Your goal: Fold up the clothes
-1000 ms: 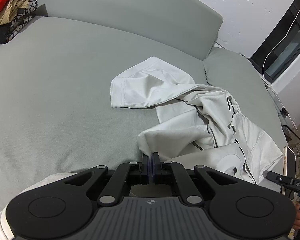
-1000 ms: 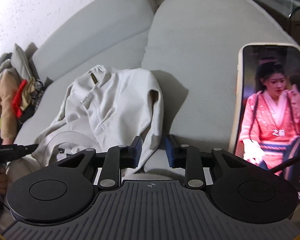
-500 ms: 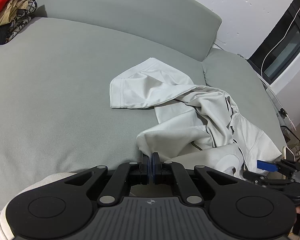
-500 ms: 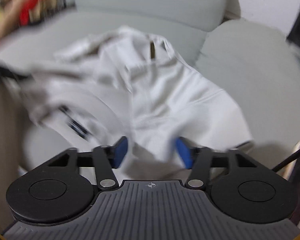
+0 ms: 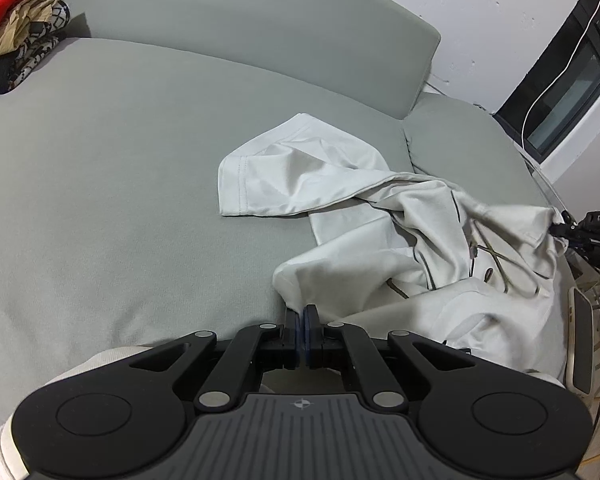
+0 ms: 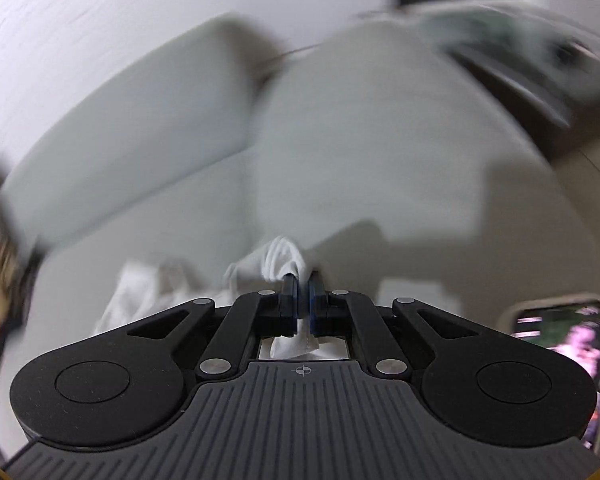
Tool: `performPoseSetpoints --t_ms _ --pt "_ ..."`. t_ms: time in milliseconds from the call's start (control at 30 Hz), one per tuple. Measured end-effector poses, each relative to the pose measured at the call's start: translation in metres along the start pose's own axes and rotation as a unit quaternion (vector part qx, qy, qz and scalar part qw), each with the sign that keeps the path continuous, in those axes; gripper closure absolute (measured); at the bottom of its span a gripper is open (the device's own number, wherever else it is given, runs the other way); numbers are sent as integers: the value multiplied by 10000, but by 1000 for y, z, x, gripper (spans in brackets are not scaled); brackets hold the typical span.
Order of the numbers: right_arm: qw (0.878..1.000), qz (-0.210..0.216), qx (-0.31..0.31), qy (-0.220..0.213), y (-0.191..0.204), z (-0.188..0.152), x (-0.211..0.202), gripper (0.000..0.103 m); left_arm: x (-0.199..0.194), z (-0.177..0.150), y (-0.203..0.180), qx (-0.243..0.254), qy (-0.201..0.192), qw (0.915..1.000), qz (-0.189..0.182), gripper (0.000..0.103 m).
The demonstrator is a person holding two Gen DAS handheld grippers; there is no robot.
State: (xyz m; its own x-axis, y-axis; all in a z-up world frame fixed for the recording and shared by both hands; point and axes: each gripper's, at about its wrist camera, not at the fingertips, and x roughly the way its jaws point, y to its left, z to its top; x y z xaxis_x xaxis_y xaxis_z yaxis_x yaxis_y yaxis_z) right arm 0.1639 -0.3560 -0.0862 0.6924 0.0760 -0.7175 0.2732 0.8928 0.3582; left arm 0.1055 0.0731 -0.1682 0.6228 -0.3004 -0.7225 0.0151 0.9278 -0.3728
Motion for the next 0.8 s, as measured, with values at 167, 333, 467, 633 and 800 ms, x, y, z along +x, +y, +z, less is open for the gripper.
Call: performPoseSetpoints --t_ms 167,333,467,633,800 --pt "9873 -168 1553 273 -60 16 6 58 1 1 1 28 54 10000 -1 101" --pt "9899 564 1219 445 -68 -7 -28 41 -2 2 4 -63 48 9999 -97 99" --pt "9872 798 973 981 -69 -45 -28 52 -4 3 1 -76 75 9998 -140 88" --pt "9893 836 940 743 -75 -60 -11 54 -6 6 -1 -424 37 9985 -349 65" --pt "9938 801 489 593 -58 -57 -1 54 -3 9 3 -943 8 9946 -439 64"
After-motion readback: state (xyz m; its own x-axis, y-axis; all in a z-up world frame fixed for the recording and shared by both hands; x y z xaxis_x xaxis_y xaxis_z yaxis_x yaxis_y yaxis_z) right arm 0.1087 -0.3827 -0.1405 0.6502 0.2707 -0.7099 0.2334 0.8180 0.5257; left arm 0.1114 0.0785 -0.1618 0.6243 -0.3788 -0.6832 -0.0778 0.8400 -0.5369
